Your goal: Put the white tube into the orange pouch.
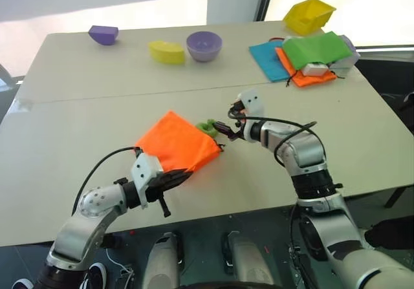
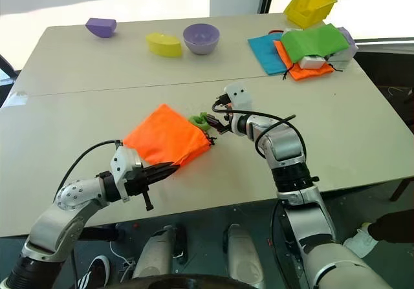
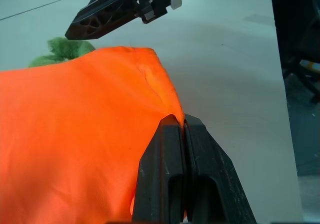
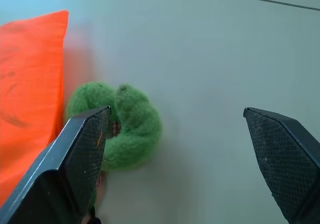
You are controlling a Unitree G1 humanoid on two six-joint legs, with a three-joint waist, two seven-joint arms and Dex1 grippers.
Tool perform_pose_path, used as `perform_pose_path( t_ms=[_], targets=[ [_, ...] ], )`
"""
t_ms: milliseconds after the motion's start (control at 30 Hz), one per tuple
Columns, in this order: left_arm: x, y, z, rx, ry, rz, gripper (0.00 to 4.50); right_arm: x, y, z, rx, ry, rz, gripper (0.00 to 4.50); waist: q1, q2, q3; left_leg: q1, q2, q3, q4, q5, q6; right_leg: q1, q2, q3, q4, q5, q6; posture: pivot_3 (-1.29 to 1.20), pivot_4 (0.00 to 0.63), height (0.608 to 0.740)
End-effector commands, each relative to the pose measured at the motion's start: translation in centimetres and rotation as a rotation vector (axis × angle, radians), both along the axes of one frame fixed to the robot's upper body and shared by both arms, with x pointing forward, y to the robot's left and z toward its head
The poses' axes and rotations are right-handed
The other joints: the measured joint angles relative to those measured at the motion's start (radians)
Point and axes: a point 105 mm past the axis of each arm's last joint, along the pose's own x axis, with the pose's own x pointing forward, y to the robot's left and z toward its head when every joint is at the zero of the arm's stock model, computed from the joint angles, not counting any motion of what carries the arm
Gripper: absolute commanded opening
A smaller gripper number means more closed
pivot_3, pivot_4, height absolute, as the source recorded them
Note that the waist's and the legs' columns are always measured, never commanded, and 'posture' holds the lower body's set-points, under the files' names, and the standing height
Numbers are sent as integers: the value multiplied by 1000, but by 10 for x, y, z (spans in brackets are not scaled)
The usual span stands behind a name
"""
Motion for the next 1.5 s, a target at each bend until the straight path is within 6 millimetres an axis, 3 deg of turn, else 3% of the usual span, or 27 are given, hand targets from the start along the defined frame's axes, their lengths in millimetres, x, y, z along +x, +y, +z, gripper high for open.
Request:
perform_pose_path(
  t_ms=[33,233,267,333,400,467,567,667,800,933,1033,1133,1300,1500],
  targets=[
    [-3,-7,10,-28,-40,-5,0,0,15,15,3,-55,65,4431,0,0,0,0,0,0,0,0,0,0,0,0,0,0,1,0,150,740],
    [-3,-9,8,-27,-46,0,0,-1,18,-8,-103,-21,79,4431,0,0,0,1,0,0,1,0,0,1,1,-1,0,1,1,0,150,740],
    [-3,-10,8,-28,-47,0,0,0,18,-10,-101,-17,78,4207,0,0,0,1,0,0,1,0,0,1,1,-1,0,1,1,0,150,740],
    [-4,-11,8,-30,-47,-1,0,2,15,-12,-107,-12,58,3593,0,0,0,1,0,0,1,0,-1,1,1,-1,0,1,1,0,150,740],
    [-4,-11,8,-24,-50,-5,0,5,12,-13,-114,-6,36,2668,0,0,0,1,0,0,1,0,-1,1,1,-1,0,1,1,0,150,740],
    [-4,-11,7,-23,-47,-4,0,4,13,-9,-87,-6,46,1460,1,0,0,1,0,0,1,1,-1,1,0,-1,1,1,1,0,150,740],
    [-3,-9,7,-23,-46,-3,0,1,9,-10,-85,5,53,34,1,0,0,2,0,0,1,1,-1,2,0,-1,1,1,1,0,150,740],
    [-1,-8,7,-19,-45,0,0,-1,-4,-8,-56,15,32,34,4,0,0,1,0,0,1,1,-1,2,0,-1,1,1,1,0,150,740],
    [3,-6,8,-45,-21,34,0,-5,-27,6,112,28,-51,34,6,0,0,1,0,0,1,1,-1,2,-1,-1,1,1,1,0,150,740],
    [5,-2,10,-65,6,39,0,-20,-45,1,197,69,-116,34,4,0,0,1,0,-1,1,1,-1,2,0,-1,1,1,2,0,150,740],
    [7,2,11,-89,36,46,0,-27,-51,-2,216,76,-152,34,0,0,0,2,0,-1,1,1,-1,2,1,-2,1,1,2,0,150,740],
    [8,2,15,-126,70,17,0,-32,-47,10,275,31,-137,34,-2,1,0,3,0,-1,1,1,-1,2,2,-2,2,2,3,0,150,740],
    [0,5,32,-135,118,-78,2316,-31,-47,14,300,14,-170,0,0,1,-1,3,0,-2,2,1,-2,2,3,-2,4,2,3,0,150,740],
    [-6,27,56,-134,169,-148,2316,-29,-56,27,387,-16,-194,0,0,1,-1,2,0,-2,3,1,-2,2,2,-2,4,2,4,0,150,740]
  ],
)
